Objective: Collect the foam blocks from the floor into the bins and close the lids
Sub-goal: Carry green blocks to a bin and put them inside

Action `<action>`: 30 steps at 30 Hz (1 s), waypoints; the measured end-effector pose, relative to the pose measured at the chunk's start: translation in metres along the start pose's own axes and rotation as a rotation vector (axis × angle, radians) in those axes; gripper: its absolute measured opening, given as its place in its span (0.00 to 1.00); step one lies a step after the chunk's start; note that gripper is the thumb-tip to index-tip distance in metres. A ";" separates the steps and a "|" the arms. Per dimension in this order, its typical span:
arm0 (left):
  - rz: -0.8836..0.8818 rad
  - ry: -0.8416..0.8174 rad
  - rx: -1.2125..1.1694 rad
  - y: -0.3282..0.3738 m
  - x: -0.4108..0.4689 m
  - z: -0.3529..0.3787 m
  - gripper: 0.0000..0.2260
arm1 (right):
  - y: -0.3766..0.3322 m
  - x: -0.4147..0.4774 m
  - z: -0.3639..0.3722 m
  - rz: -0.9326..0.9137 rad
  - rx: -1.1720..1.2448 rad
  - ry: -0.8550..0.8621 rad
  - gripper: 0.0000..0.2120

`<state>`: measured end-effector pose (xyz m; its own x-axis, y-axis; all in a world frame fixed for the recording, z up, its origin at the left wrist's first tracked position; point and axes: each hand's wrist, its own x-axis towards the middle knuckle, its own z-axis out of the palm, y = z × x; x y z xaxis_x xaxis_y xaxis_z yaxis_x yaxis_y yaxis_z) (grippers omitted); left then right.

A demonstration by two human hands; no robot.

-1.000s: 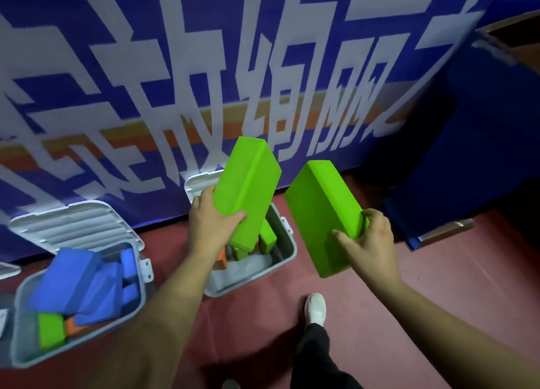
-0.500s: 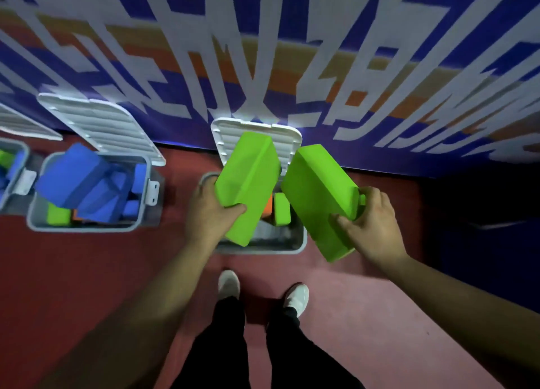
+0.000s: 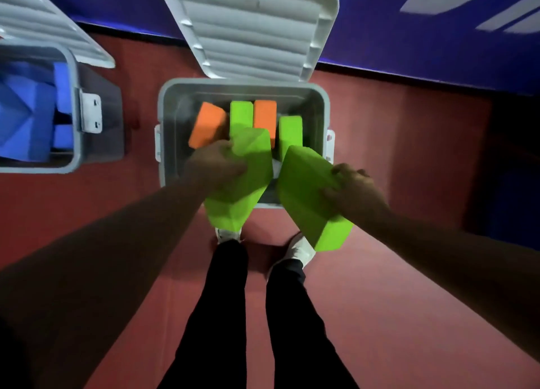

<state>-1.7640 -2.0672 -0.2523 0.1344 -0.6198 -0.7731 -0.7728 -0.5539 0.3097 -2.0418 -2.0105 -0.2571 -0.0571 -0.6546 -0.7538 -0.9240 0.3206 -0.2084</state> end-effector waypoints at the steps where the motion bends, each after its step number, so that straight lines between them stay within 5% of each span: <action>1: -0.030 -0.009 0.003 -0.003 0.015 0.008 0.27 | 0.001 0.015 0.010 0.020 0.009 -0.015 0.33; 4: -0.106 -0.080 0.004 -0.008 0.053 0.027 0.24 | -0.005 0.055 0.027 0.113 0.095 -0.029 0.24; 10: -0.311 -0.051 -0.205 -0.029 0.094 0.055 0.24 | 0.005 0.125 0.044 0.407 0.427 -0.014 0.29; 21: -0.319 0.069 -0.367 -0.048 0.084 0.039 0.14 | 0.008 0.104 0.044 0.220 0.451 0.088 0.24; 25: -0.166 0.083 -0.290 -0.059 0.076 0.038 0.18 | 0.006 0.085 0.067 0.189 0.666 0.141 0.30; 30: -0.225 0.168 -0.605 -0.090 0.065 0.053 0.24 | 0.008 0.064 0.104 0.111 0.859 0.194 0.26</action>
<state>-1.7187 -2.0281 -0.3598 0.3846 -0.5037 -0.7736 -0.2371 -0.8638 0.4445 -2.0132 -1.9789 -0.3715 -0.2649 -0.6685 -0.6950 -0.3106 0.7415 -0.5948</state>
